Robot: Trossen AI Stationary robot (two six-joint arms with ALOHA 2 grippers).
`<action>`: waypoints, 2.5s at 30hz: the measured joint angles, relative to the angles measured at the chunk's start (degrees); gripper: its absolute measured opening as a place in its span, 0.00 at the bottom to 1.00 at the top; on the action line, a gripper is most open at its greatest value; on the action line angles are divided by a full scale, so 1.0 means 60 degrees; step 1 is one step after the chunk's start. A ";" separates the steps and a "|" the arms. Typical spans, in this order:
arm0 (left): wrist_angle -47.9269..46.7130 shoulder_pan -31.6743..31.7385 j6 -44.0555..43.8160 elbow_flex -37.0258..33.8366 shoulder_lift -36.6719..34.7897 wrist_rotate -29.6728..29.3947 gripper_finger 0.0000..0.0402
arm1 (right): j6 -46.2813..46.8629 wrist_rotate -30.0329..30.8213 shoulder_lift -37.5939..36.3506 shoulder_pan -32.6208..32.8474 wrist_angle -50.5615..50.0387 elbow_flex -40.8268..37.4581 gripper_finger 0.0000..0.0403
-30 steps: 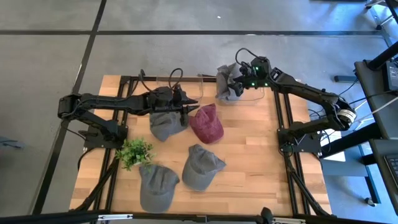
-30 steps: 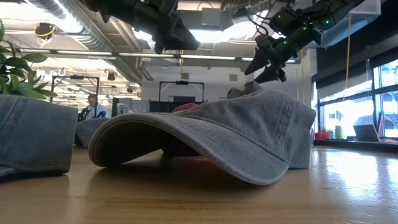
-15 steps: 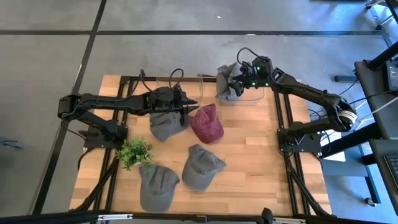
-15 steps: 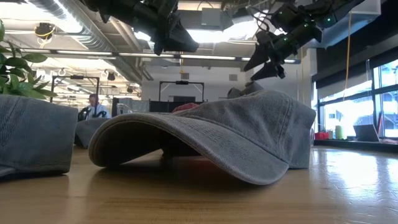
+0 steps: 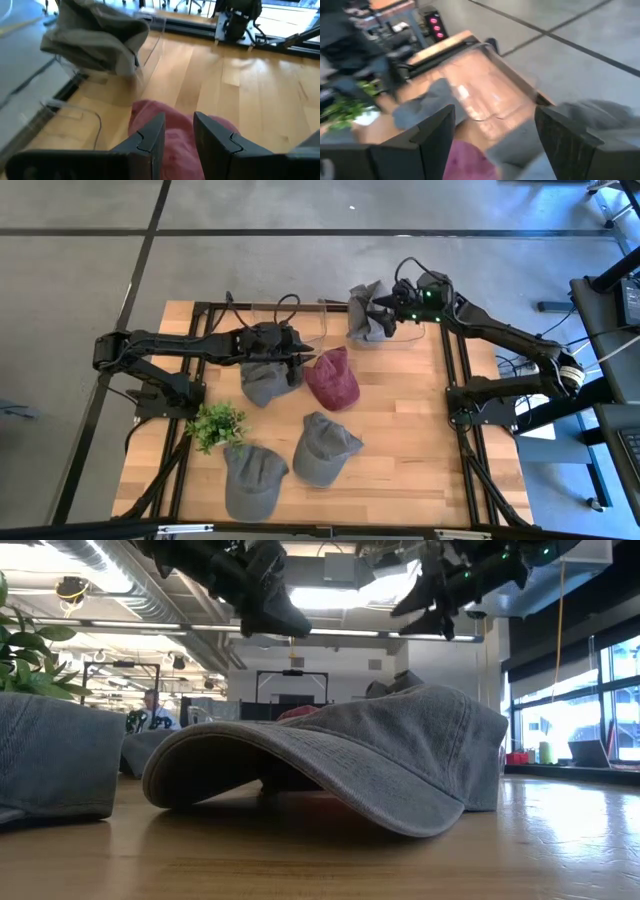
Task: Pick & Place hat
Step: Put the red cap into the left transparent bin
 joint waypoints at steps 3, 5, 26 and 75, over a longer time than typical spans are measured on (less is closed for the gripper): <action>-0.0497 0.0000 -0.0210 0.0000 -0.0120 0.0357 0.24 | -0.0004 -0.0002 -0.0199 0.0486 -0.0103 0.0000 0.68; -0.0844 0.0000 -0.0436 0.0000 -0.0281 0.0750 0.24 | 0.0018 0.0001 -0.0264 0.0795 -0.0275 0.0000 0.68; -0.0541 -0.0532 0.0075 0.0007 0.1105 0.1310 0.38 | 0.0344 0.2925 -0.0266 0.3454 -0.0744 0.0000 0.68; -0.0769 -0.0359 -0.0438 0.0004 0.2619 0.0275 0.15 | 0.0525 0.3217 -0.0259 0.3788 -0.1416 -0.0011 0.68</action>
